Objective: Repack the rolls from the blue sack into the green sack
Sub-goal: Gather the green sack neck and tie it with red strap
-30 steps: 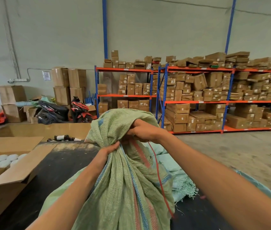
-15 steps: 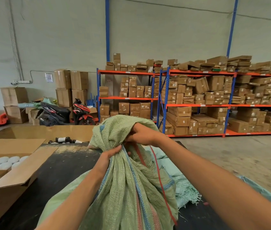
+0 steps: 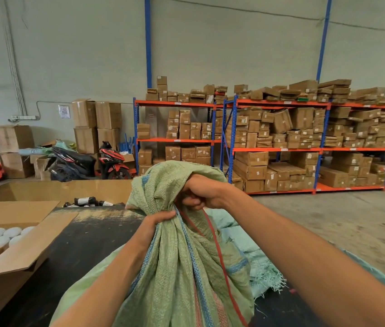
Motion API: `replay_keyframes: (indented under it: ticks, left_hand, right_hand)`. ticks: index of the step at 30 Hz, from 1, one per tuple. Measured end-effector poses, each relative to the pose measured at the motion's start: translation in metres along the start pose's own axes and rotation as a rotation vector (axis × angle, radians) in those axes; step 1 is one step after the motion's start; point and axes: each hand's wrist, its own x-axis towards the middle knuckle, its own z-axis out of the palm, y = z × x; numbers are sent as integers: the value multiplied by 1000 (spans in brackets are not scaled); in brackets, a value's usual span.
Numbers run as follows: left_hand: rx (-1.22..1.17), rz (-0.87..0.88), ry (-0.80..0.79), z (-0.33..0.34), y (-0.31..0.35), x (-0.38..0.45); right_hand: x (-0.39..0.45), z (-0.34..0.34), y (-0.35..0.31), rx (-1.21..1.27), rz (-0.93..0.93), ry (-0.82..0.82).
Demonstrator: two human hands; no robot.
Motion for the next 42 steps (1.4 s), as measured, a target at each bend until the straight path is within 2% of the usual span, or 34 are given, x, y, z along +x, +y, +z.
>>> replay_keyframes:
  ticks: [10, 16, 19, 22, 24, 27, 30, 33, 35, 38, 42]
  left_hand:
    - [88, 35, 33, 2, 6, 9]
    - [178, 3, 43, 9, 3, 8]
    - [320, -19, -19, 1, -2, 4]
    - [470, 109, -1, -2, 1, 2]
    - [660, 236, 46, -4, 4, 5]
    - [962, 337, 132, -15, 10, 13]
    - [1203, 385, 74, -15, 22, 12]
    - [1387, 293, 76, -12, 30, 10]
    - [1550, 148, 222, -7, 35, 4]
    - [1761, -47, 417, 2, 43, -6]
    - [1895, -62, 503, 1, 55, -13]
  right_hand:
    - [-9, -11, 1, -43, 4, 82]
    - [-26, -17, 2, -175, 21, 129]
    - [-31, -21, 6, -299, 33, 193]
    - [-35, -24, 14, -404, 55, 257]
    - [-36, -27, 23, -410, 67, 250]
    - [-37, -30, 38, -434, 52, 208]
    - [-38, -27, 53, -407, 7, 183]
    - [-36, -22, 63, -491, -7, 183]
    - [-33, -19, 69, -635, 15, 158]
    - [-33, -18, 77, -689, 32, 102]
    - [-38, -22, 83, -722, -6, 73]
